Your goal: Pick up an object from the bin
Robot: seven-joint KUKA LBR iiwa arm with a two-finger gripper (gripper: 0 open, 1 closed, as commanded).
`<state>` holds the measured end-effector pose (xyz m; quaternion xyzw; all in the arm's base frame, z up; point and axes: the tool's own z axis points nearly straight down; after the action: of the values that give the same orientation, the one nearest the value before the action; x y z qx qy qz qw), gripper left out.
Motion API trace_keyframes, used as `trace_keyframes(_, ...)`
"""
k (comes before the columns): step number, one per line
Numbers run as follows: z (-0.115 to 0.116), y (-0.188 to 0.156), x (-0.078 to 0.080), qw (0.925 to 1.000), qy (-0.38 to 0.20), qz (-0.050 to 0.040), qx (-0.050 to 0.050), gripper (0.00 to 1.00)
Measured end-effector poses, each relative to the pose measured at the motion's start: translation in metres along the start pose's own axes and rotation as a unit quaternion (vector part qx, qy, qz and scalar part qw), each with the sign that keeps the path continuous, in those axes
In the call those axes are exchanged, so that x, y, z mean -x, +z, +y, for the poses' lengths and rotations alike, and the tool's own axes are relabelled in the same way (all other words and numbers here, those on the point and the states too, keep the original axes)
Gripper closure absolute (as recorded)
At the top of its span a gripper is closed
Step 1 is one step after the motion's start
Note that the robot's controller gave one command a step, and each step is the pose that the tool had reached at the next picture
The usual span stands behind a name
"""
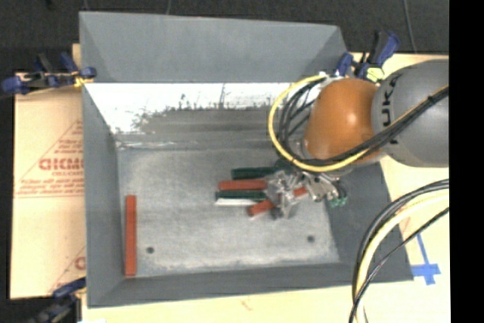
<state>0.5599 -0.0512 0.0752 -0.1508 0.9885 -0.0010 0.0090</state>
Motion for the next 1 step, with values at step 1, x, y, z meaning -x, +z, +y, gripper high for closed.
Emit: trace_keyframes(1, 0.0395, 0.0016, 0.0699, 0.9986, -0.053, 0.0033, 0.000, 1.00)
